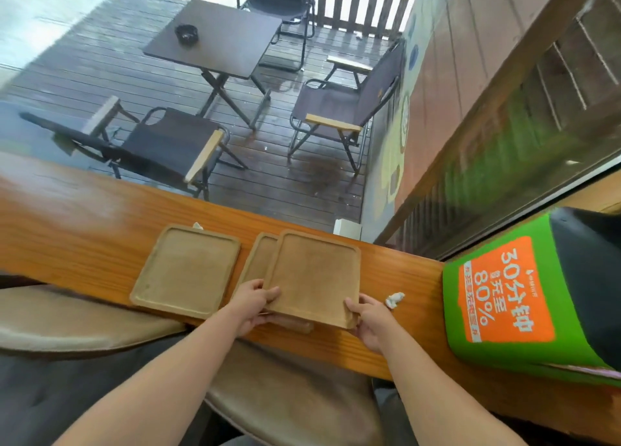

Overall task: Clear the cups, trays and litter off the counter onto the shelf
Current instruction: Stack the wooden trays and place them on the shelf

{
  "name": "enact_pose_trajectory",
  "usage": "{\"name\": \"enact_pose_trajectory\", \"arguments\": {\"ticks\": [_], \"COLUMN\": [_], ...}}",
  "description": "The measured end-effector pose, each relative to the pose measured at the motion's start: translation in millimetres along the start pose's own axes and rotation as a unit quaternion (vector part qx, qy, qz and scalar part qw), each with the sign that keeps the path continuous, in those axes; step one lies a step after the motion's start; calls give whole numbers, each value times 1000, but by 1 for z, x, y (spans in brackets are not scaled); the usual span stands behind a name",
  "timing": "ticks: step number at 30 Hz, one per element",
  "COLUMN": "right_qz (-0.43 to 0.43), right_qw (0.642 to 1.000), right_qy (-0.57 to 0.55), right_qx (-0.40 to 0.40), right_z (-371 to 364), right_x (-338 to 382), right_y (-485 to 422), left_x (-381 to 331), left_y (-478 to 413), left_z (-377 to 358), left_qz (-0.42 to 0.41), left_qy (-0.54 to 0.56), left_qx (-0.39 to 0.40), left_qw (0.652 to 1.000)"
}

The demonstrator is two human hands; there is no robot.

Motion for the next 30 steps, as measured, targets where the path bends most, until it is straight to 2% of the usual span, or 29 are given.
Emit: {"name": "enact_pose_trajectory", "arguments": {"ticks": [4, 11, 15, 19, 23, 27, 30], "right_qz": [-13, -30, -39, -32, -14, -16, -21], "right_qw": [1000, 998, 994, 985, 975, 976, 975], "right_qy": [4, 14, 44, 96, 131, 118, 118], "right_qx": [-2, -51, -97, -139, -177, -185, -187], "right_z": [-29, -54, -58, -63, -74, -83, -85], "right_x": [-1, -10, -17, -19, -22, -28, -30], "right_y": [-4, -16, -18, -17, -15, -15, -17], "left_x": [-11, -17, -17, -14, -23, -35, -37], "left_y": [-12, -31, -38, -46, -48, -43, -40], "left_z": [25, 47, 59, 73, 82, 83, 80], "left_qz": [2, 29, 27, 0, -50, -116, -138], "left_qy": [12, -3, -41, -126, -248, -377, -418], "left_qx": [4, 32, 33, 17, -5, -30, -48], "left_qw": [1000, 999, 998, 992, 967, 918, 897]}}
Point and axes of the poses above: each hand's wrist, its own y-axis away from the middle knuckle, its own z-axis out of the back of the hand, x = y × z, the point moved 6 cm from there along -y, towards the middle knuckle
